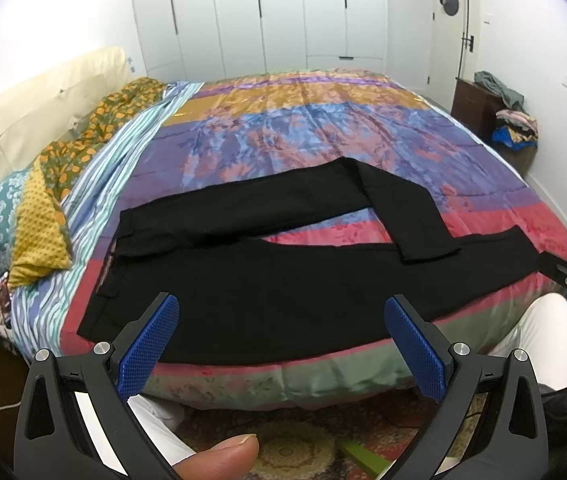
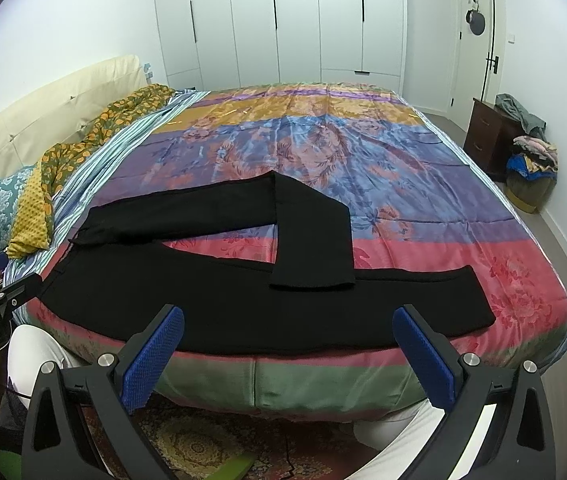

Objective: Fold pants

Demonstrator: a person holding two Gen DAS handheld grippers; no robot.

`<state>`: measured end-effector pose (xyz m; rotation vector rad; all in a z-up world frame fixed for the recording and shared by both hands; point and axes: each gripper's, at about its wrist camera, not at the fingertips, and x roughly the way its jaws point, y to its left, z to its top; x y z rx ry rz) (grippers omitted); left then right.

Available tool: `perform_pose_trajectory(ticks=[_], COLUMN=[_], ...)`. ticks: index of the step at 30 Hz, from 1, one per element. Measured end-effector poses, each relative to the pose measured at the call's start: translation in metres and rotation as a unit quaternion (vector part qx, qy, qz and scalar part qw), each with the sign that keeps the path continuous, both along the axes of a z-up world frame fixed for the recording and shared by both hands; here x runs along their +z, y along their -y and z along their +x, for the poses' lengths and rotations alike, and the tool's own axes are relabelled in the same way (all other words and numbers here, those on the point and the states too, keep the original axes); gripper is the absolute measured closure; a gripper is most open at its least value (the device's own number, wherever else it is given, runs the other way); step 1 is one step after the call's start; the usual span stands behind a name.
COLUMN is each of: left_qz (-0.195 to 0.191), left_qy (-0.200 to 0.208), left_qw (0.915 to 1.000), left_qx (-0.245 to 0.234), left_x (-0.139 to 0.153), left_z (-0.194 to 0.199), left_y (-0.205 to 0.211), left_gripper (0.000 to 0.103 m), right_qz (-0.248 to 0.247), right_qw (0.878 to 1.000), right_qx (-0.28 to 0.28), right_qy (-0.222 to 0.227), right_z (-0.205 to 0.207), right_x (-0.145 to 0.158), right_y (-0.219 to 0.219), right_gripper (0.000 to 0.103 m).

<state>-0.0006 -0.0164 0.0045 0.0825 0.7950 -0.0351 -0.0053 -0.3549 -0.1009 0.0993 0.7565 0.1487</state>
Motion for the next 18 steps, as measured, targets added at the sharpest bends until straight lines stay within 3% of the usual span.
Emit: perform_pose_trajectory(ticks=[18], left_qz=[-0.001], left_qy=[-0.008], left_qw=[1.0000], left_qx=[0.000], left_x=[-0.0038], left_z=[0.0008], left_y=[-0.0008], left_gripper=[0.000], right_qz=[-0.001], right_qw=[1.000], right_qx=[0.003], right_qy=[-0.004], right_z=[0.0013], right_x=[-0.0004], right_y=[-0.0033], right_gripper=[0.000])
